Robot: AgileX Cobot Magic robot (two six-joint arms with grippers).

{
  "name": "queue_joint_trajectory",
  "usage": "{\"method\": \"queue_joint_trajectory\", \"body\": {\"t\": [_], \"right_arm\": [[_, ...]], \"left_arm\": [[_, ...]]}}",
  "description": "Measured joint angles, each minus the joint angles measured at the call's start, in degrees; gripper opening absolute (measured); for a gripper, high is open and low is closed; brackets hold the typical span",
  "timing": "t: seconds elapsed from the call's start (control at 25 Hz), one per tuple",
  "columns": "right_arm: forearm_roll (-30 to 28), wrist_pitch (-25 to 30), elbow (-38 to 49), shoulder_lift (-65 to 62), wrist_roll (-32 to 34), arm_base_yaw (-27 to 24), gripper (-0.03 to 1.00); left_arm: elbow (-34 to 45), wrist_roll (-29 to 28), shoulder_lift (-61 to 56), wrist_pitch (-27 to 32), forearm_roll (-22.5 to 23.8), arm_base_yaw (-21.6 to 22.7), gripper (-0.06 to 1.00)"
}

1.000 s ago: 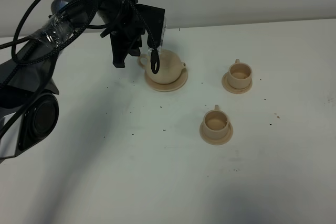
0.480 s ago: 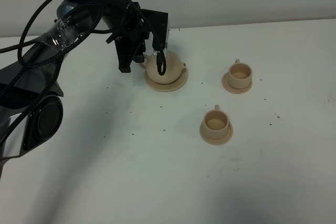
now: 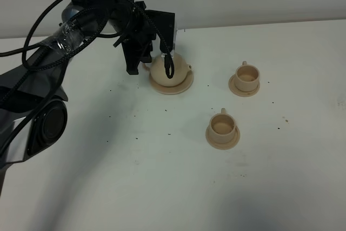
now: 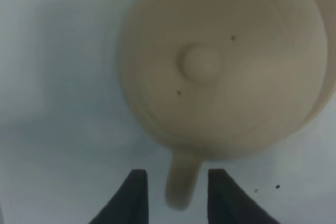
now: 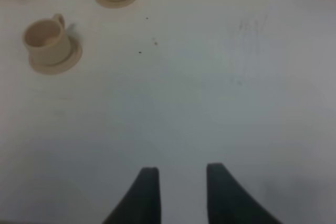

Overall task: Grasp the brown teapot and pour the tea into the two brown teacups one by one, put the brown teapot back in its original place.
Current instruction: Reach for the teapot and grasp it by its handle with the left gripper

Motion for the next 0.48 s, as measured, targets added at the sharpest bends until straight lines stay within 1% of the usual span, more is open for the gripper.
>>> {"method": "queue_joint_trajectory", "body": {"t": [0.48], "right_arm": [[0.0, 0.0, 0.0, 0.0, 0.0, 0.0, 0.23]], "left_arm": [[0.0, 0.0, 0.8, -0.1, 0.2, -0.2, 0.30]]}}
